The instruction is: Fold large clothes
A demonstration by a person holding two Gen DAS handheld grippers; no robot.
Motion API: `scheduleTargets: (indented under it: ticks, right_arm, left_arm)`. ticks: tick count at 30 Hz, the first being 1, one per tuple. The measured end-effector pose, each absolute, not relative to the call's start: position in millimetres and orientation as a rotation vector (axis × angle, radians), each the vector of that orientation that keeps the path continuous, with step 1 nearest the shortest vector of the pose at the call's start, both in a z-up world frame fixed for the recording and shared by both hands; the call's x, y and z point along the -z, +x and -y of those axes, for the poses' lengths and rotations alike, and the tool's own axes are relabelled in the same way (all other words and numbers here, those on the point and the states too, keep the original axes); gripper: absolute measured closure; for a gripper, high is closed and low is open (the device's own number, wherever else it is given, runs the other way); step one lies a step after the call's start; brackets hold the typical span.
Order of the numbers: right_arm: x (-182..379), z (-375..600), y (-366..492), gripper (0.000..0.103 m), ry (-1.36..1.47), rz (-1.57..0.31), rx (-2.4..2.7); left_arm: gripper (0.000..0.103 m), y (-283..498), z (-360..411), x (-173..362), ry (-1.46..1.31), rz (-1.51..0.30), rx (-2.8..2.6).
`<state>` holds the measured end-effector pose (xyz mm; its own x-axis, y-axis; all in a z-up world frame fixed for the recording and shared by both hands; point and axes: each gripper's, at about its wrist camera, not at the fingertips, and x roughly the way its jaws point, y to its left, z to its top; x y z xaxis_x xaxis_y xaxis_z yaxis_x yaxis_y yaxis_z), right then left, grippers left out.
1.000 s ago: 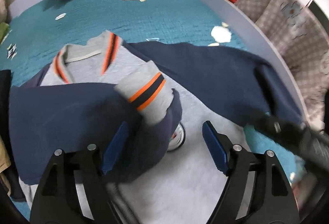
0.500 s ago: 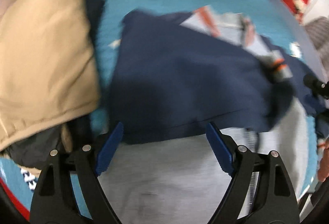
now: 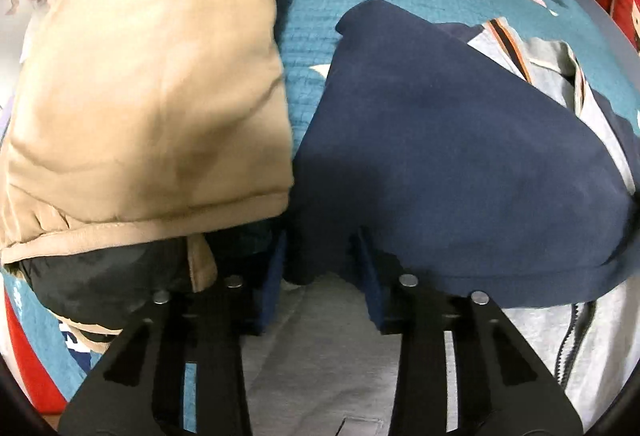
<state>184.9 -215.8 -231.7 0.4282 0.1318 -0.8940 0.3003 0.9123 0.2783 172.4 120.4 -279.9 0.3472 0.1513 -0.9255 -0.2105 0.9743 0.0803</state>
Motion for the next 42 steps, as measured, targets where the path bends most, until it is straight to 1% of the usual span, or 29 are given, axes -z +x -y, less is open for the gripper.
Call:
scheduleTargets:
  ticks: [2,3,4,5,6,7,8,11,14,16,17,18,19,20,21,24,25,26,27,28,30,31,33,35,36,37,38,39,42]
  right_arm:
    - [242,236,172,0.071,0.519,-1.156,0.104]
    - [244,239,167,0.073,0.534,-1.161,0.098]
    - [251,245,162,0.083,0.539,-1.17,0.1]
    - [257,250,159,0.087,0.566,-1.179,0.092]
    - [258,253,155,0.088,0.615,-1.171,0.078]
    - [253,255,152,0.092,0.684,-1.137,0.038]
    - [244,251,153,0.093,0.695,-1.098,0.002]
    - [217,236,162,0.094,0.586,-0.988,-0.084]
    - [198,229,173,0.094,0.567,-0.899,-0.194]
    - [201,231,178,0.094,0.53,-0.886,-0.191]
    - [209,234,180,0.093,0.512,-0.914,-0.173]
    - [224,236,183,0.093,0.491,-0.987,-0.137]
    - [247,240,187,0.093,0.449,-1.111,-0.062]
    - [263,245,182,0.092,0.477,-1.159,-0.057]
    - [263,249,173,0.092,0.517,-1.118,-0.07]
    - [258,251,160,0.09,0.513,-1.133,-0.048]
    - [255,251,159,0.089,0.502,-1.143,-0.025]
    - [251,253,159,0.084,0.506,-1.144,-0.008]
    - [245,253,158,0.084,0.507,-1.133,0.014]
    - [236,256,157,0.084,0.5,-1.102,0.037]
    - [218,261,154,0.078,0.477,-1.056,0.067]
    - [207,261,157,0.074,0.477,-1.037,0.051]
    - [203,259,155,0.074,0.459,-1.065,0.039]
    - [216,253,157,0.074,0.465,-1.108,-0.014]
    - [224,249,159,0.073,0.457,-1.139,-0.024]
    - [239,245,161,0.072,0.431,-1.193,0.0]
    - [252,240,163,0.07,0.418,-1.228,0.012]
    - [256,239,163,0.071,0.407,-1.227,0.023]
    - [240,237,160,0.074,0.415,-1.174,0.081]
  left_arm:
    - [0.073,172,-121,278,-0.043,-1.193,-0.244]
    - [0.075,172,-122,276,-0.04,-1.191,-0.248]
    - [0.078,171,-122,275,-0.042,-1.189,-0.256]
    - [0.079,170,-122,273,-0.045,-1.187,-0.263]
    - [0.082,169,-119,271,-0.045,-1.188,-0.271]
    - [0.084,168,-120,268,-0.037,-1.187,-0.277]
    - [0.084,167,-120,263,-0.021,-1.174,-0.292]
    - [0.084,159,-129,255,-0.043,-1.152,-0.314]
    - [0.084,155,-133,254,-0.04,-1.152,-0.329]
    - [0.084,154,-133,257,-0.026,-1.151,-0.333]
    - [0.084,157,-130,261,-0.016,-1.15,-0.336]
    - [0.084,158,-128,266,-0.004,-1.153,-0.339]
    - [0.084,159,-126,268,-0.001,-1.157,-0.338]
    - [0.084,157,-125,269,-0.001,-1.161,-0.335]
    - [0.084,155,-124,269,0.008,-1.159,-0.338]
    - [0.084,148,-122,266,0.025,-1.142,-0.347]
    - [0.084,148,-122,267,0.023,-1.155,-0.354]
    - [0.084,148,-120,268,0.039,-1.16,-0.356]
    - [0.084,146,-119,269,0.049,-1.156,-0.358]
    - [0.084,145,-117,269,0.055,-1.152,-0.359]
    - [0.084,143,-116,266,0.07,-1.152,-0.346]
    - [0.08,143,-115,265,0.076,-1.158,-0.336]
    - [0.08,142,-118,257,0.045,-1.16,-0.321]
    - [0.078,140,-121,247,0.008,-1.158,-0.297]
    - [0.068,140,-122,245,0.0,-1.162,-0.29]
    - [0.063,139,-124,242,-0.017,-1.163,-0.278]
    - [0.063,137,-125,239,-0.034,-1.159,-0.267]
    - [0.063,136,-124,236,-0.036,-1.156,-0.264]
    - [0.063,137,-119,231,-0.021,-1.156,-0.241]
